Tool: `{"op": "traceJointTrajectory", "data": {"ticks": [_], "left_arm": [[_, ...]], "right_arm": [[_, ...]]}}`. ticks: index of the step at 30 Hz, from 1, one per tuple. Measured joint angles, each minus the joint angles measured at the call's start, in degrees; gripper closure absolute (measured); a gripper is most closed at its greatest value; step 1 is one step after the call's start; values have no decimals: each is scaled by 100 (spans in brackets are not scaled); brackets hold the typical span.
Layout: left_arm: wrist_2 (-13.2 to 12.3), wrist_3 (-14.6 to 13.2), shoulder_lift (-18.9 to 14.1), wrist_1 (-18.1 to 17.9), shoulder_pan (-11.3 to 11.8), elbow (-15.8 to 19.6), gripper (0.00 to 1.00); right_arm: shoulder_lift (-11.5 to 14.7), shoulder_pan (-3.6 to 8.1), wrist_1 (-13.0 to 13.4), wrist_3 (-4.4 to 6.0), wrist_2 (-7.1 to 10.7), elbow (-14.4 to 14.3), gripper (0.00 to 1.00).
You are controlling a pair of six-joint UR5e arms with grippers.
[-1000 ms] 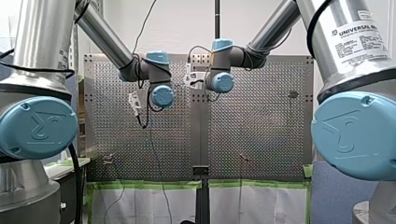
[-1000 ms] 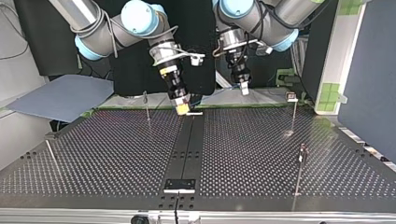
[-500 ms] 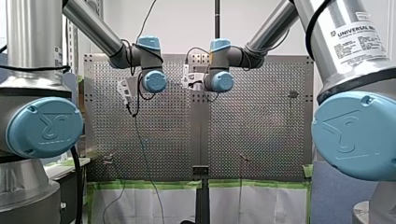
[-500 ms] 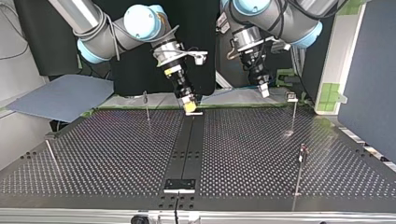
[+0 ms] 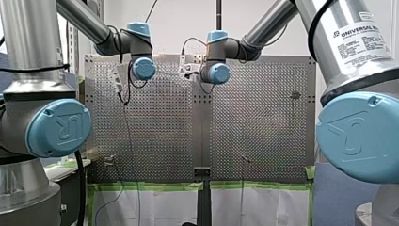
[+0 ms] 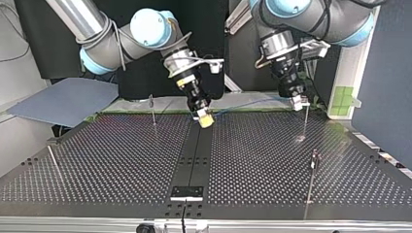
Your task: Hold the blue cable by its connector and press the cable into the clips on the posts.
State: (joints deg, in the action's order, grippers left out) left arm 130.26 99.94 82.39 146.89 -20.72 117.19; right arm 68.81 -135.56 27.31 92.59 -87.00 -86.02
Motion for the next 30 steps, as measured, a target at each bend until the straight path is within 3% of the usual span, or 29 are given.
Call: {"op": "traceJointTrajectory", "data": {"ticks": [9, 18, 30], "left_arm": [[-468, 75, -46, 475, 488, -256, 100], [-672, 151, -23, 677, 819, -601, 100], [-1003, 347, 248, 877, 1191, -1139, 100]], "right_arm": [[-24, -91, -130, 21, 21, 420, 100], [-93, -197, -253, 100, 10, 830, 100], [-169, -263, -269, 224, 10, 1009, 100]]}}
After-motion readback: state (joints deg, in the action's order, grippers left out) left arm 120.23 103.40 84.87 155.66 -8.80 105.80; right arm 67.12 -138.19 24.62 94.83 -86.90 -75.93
